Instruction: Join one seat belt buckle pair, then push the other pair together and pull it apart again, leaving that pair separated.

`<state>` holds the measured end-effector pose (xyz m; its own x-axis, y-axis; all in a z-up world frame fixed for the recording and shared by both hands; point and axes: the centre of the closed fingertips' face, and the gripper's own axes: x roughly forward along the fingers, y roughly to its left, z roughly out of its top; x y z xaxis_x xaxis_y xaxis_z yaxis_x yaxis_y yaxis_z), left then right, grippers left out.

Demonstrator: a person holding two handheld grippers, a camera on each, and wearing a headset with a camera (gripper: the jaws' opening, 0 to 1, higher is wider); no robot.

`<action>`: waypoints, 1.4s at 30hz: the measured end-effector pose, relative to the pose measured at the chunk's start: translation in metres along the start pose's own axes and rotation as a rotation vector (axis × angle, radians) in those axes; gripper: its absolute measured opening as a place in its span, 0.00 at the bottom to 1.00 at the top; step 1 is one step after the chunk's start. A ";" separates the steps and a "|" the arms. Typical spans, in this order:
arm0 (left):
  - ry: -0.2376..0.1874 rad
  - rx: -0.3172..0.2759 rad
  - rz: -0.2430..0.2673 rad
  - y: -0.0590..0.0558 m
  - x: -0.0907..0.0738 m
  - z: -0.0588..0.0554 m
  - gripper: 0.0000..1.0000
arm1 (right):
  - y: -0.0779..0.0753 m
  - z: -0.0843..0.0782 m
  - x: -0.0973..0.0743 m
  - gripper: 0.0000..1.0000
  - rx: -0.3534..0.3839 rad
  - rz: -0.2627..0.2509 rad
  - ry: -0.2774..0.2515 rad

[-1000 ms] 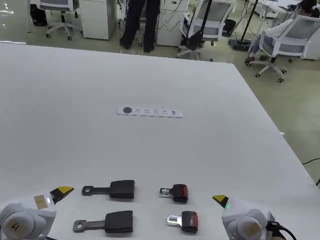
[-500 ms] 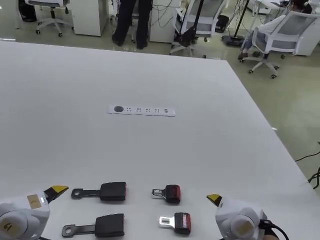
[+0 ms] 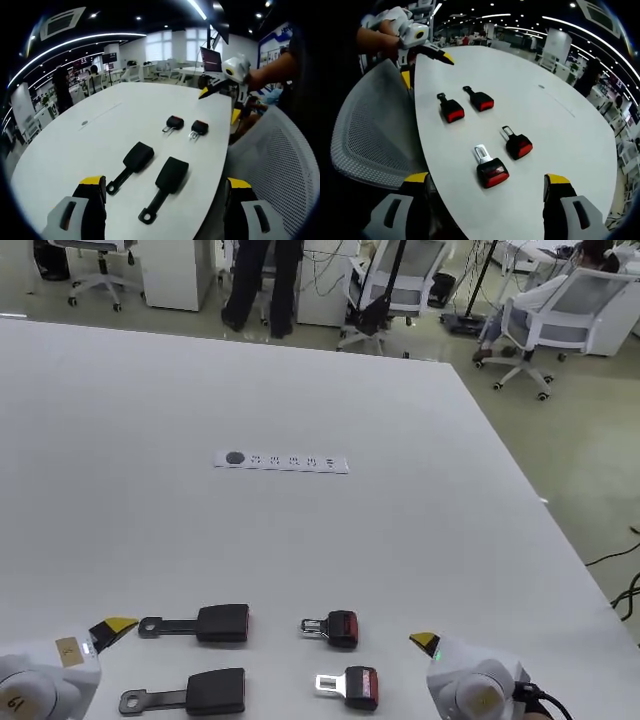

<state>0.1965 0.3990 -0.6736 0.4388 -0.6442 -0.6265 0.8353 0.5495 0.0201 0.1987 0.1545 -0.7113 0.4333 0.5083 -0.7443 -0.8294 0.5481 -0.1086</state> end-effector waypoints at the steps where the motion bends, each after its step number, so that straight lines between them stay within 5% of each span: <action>1: 0.004 0.002 -0.002 0.001 0.000 -0.003 1.00 | 0.001 -0.001 0.000 0.95 0.001 0.001 0.000; 10: 0.021 -0.001 -0.013 0.001 0.004 -0.013 1.00 | 0.008 -0.004 0.002 0.93 -0.010 0.011 0.010; 22: 0.049 0.033 -0.038 0.007 0.013 -0.010 0.96 | 0.006 0.002 0.010 0.89 -0.017 0.027 0.006; 42: 0.217 0.143 -0.157 0.003 0.050 -0.043 0.73 | -0.008 -0.009 0.039 0.64 -0.104 0.133 0.097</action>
<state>0.2070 0.3910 -0.7384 0.2322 -0.5783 -0.7821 0.9323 0.3616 0.0094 0.2186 0.1643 -0.7450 0.2853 0.5027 -0.8160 -0.9114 0.4058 -0.0687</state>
